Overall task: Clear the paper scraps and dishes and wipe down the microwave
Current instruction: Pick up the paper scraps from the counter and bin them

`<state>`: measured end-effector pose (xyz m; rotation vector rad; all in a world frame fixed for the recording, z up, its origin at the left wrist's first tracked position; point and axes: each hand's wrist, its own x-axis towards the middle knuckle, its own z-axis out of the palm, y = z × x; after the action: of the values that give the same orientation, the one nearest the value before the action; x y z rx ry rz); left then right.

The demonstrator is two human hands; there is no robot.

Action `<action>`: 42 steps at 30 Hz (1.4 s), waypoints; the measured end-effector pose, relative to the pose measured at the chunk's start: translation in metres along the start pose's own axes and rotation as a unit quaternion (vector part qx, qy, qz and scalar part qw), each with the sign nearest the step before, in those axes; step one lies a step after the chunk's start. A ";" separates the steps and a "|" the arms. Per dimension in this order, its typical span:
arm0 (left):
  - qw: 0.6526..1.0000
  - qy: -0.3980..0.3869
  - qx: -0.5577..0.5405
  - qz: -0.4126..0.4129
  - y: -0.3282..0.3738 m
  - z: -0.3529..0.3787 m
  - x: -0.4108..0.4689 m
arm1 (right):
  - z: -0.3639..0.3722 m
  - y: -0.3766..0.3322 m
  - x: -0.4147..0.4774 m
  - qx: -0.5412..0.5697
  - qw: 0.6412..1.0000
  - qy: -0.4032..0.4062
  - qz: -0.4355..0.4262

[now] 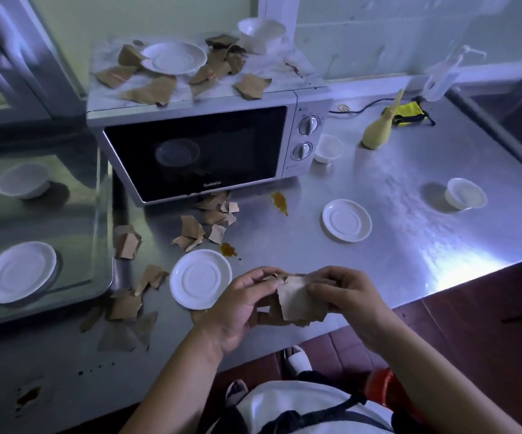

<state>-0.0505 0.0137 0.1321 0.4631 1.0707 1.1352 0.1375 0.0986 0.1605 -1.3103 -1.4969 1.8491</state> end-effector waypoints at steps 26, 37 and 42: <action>0.965 -0.046 0.243 -0.086 -0.112 0.207 0.060 | -0.188 0.108 -0.117 0.175 0.971 0.138 0.087; 0.892 -0.082 0.356 -0.266 -0.259 0.319 0.110 | -0.293 0.252 -0.187 0.328 0.888 0.211 0.245; 0.867 -0.067 0.373 -0.323 -0.320 0.320 0.136 | -0.321 0.315 -0.181 0.348 0.867 0.178 0.309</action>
<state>0.3899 0.0715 -0.0283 0.6974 1.3842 0.0573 0.5678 0.0182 -0.0477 -1.7010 -0.1431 2.0438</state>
